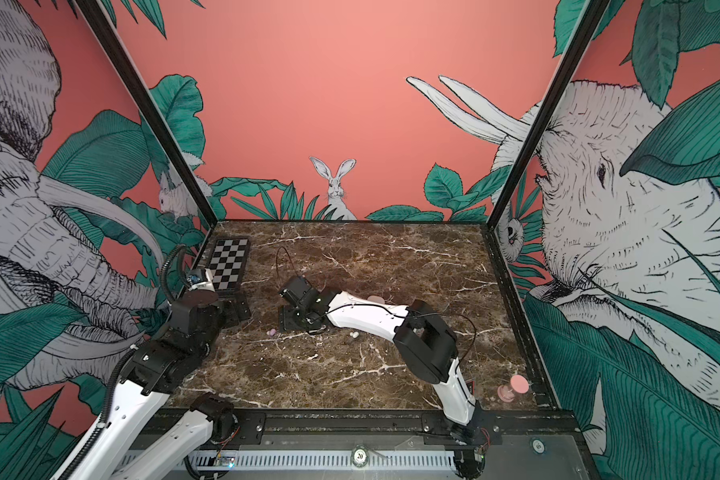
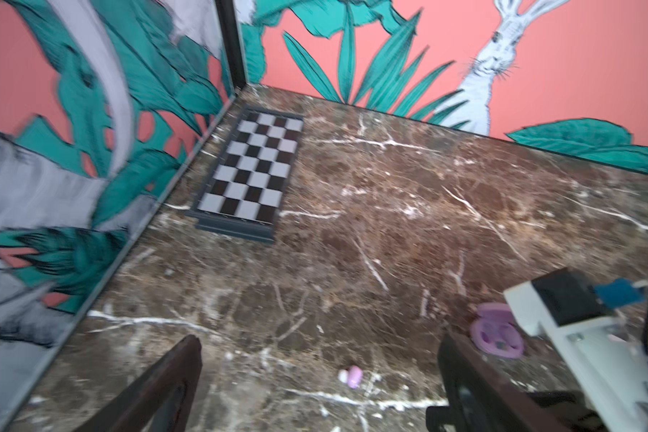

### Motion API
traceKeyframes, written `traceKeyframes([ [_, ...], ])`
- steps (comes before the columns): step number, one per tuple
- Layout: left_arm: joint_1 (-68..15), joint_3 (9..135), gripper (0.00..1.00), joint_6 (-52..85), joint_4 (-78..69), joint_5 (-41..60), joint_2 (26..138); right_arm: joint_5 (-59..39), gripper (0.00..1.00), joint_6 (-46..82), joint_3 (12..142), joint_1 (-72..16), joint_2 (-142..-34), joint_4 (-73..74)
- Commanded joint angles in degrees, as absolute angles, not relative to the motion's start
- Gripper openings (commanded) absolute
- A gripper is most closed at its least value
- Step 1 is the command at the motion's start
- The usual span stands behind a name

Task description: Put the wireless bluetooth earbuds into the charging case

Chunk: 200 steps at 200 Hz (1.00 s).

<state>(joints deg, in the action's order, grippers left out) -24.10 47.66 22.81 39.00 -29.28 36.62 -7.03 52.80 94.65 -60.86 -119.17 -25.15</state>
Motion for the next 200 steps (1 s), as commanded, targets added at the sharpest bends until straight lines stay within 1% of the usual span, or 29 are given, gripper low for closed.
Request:
traceKeyframes([
  [1,-23.6,48.2,0.99,17.4,42.2,-35.0,33.8,-4.5,0.67,55.7,98.7,-61.7,-121.5,-29.2],
  [16,-23.6,46.5,0.99,16.4,41.0,-35.5,31.8,-3.6,0.65,55.3,101.5,-62.1,-123.4,-30.9],
  [39,-23.6,43.5,0.99,14.6,39.4,-30.8,30.3,-4.1,0.63,54.7,105.5,-62.3,-126.7,-33.0],
  [69,-23.6,42.1,0.99,14.8,38.7,-27.9,29.8,-6.3,0.59,54.3,109.9,-62.6,-130.9,-34.4],
  [86,-23.6,41.7,0.99,14.5,38.1,-26.2,29.8,-6.8,0.58,53.6,113.7,-62.9,-133.6,-37.4],
  [129,-23.6,41.2,0.99,14.6,37.6,-24.3,29.2,-7.9,0.56,51.5,123.3,-64.0,-139.2,-42.8],
  [155,-23.6,41.1,0.99,14.5,37.4,-23.8,28.8,-8.8,0.52,50.9,128.5,-64.7,-142.8,-45.7],
  [200,-23.6,41.0,0.99,14.3,37.1,-23.5,28.3,-7.5,0.50,50.2,133.3,-65.0,-146.2,-48.3],
])
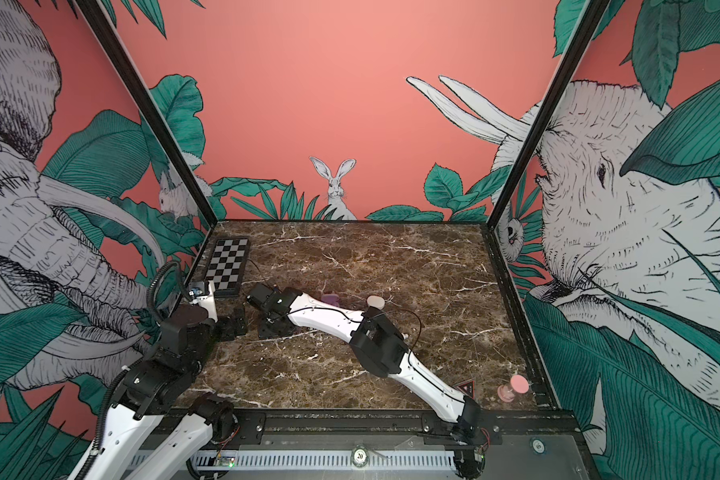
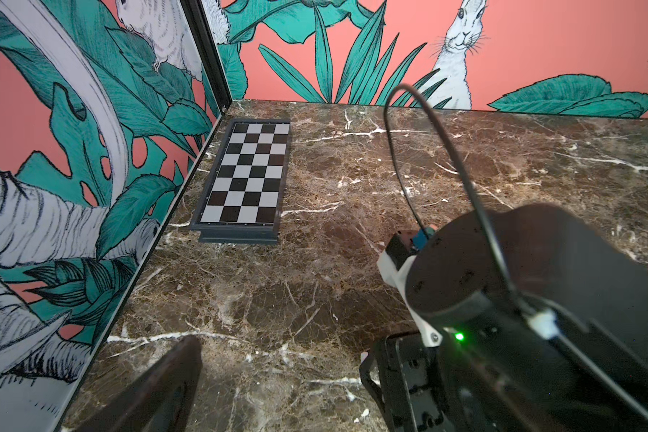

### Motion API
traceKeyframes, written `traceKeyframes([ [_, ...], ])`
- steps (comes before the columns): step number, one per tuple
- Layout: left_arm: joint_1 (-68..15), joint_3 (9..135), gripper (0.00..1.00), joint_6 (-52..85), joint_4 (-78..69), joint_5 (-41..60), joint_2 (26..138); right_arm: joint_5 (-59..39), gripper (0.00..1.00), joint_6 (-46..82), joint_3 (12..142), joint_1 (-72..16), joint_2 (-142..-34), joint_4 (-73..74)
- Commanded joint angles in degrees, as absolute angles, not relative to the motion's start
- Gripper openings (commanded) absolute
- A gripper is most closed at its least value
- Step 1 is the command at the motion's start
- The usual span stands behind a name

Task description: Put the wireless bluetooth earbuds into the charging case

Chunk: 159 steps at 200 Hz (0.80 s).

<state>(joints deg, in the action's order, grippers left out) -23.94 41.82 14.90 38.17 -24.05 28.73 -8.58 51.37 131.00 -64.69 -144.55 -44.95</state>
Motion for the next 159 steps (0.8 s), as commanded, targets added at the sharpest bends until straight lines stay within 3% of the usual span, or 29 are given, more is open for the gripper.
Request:
traceKeyframes([
  [1,-23.6,40.9,0.99,14.3,37.2,-23.5,28.3,-7.5,0.50,50.2,133.4,-65.0,-146.2,-48.4],
  [159,-23.7,41.0,0.99,14.1,36.8,-22.9,28.7,-3.1,0.38,50.0,139.5,-64.9,-150.6,-50.1],
])
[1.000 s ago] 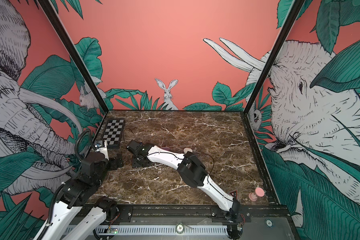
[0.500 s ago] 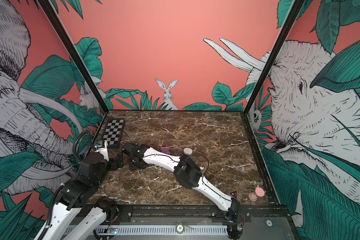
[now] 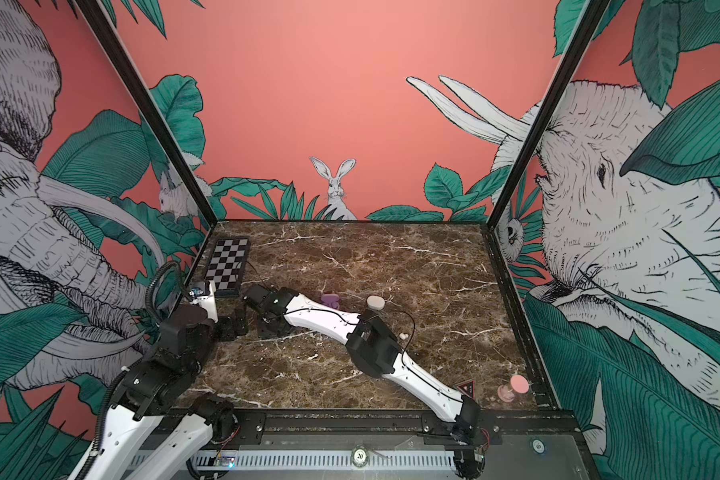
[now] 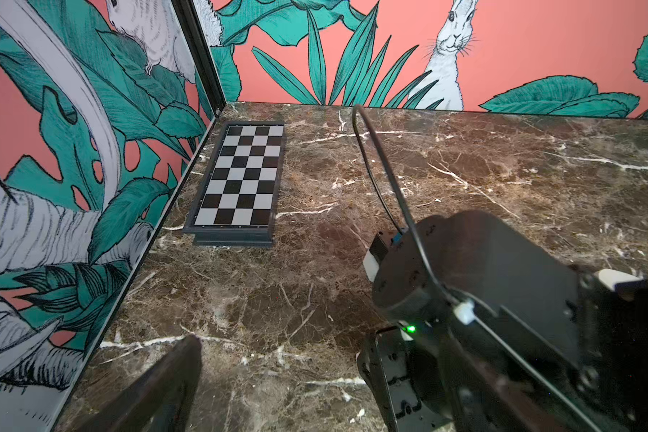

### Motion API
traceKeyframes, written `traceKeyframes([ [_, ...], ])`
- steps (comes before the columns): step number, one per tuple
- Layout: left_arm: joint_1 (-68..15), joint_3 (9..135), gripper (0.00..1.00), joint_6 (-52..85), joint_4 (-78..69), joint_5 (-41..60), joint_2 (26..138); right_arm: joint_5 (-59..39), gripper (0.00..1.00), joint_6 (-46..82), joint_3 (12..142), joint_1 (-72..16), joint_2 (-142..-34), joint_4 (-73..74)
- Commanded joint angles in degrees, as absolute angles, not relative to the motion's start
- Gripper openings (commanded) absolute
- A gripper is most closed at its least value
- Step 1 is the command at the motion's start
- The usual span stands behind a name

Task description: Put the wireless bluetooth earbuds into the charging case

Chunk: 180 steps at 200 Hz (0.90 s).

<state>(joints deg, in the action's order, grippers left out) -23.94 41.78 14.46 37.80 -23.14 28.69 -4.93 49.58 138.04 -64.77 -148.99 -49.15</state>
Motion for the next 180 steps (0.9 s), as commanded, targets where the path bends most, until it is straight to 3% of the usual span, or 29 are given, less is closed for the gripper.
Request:
traceKeyframes([
  [1,-23.6,40.9,0.99,14.1,36.9,-22.9,28.7,-3.1,0.38,50.0,139.5,-64.8,-150.6,-50.1],
  [180,-23.7,40.9,0.99,14.0,36.6,-21.3,30.3,-4.4,0.29,50.3,141.1,-63.9,-152.9,-48.2],
])
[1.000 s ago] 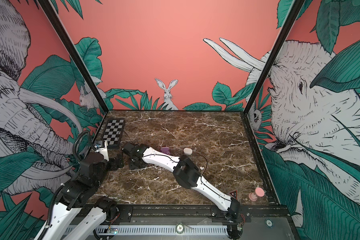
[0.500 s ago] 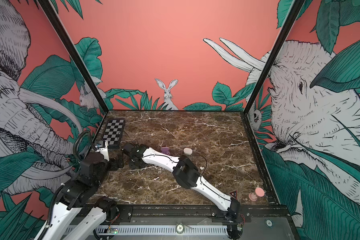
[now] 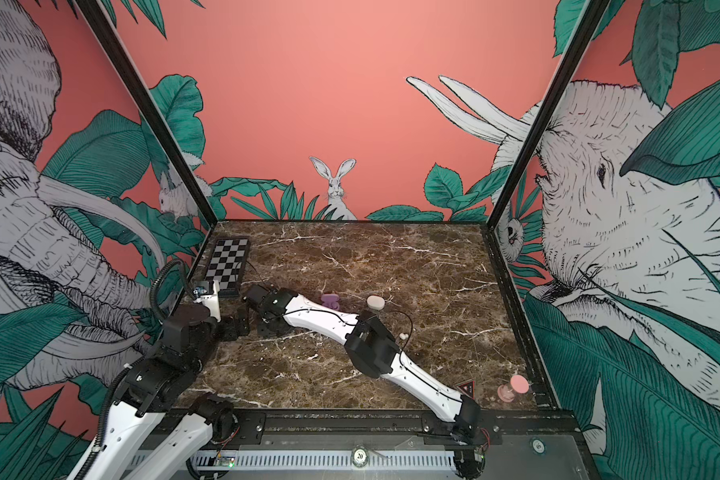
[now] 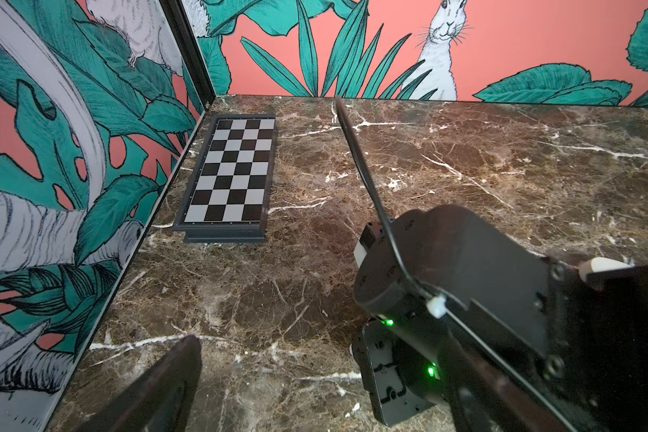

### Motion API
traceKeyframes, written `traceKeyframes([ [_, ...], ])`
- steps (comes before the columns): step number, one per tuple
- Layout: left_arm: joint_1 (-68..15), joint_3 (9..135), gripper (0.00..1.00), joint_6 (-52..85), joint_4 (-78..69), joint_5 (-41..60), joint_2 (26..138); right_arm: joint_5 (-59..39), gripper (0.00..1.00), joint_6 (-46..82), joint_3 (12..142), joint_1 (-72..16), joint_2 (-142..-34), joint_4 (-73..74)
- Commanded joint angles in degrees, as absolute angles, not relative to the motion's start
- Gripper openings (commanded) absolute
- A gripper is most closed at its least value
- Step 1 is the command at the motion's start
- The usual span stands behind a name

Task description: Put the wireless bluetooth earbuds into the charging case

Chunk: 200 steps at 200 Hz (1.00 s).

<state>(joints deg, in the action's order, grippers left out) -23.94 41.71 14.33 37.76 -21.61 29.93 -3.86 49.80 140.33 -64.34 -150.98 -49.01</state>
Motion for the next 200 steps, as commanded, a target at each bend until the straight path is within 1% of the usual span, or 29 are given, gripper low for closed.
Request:
traceKeyframes([
  [1,-23.7,40.9,0.99,14.0,36.6,-21.3,30.3,-4.5,0.29,50.3,141.1,-64.0,-153.0,-48.2],
  [62,-23.6,40.9,0.99,13.9,36.5,-21.2,30.5,-5.5,0.29,50.4,140.4,-63.7,-152.9,-47.1],
  [106,-23.7,40.9,0.99,14.0,36.6,-21.3,30.6,-5.8,0.26,50.1,135.4,-63.6,-149.2,-43.2],
  [129,-23.6,41.0,0.99,13.9,36.6,-21.3,30.7,-5.8,0.25,49.8,134.9,-63.6,-148.2,-43.2],
  [200,-23.7,41.0,0.99,13.8,36.6,-21.4,30.8,-6.5,0.23,49.2,131.2,-63.4,-144.6,-41.7],
])
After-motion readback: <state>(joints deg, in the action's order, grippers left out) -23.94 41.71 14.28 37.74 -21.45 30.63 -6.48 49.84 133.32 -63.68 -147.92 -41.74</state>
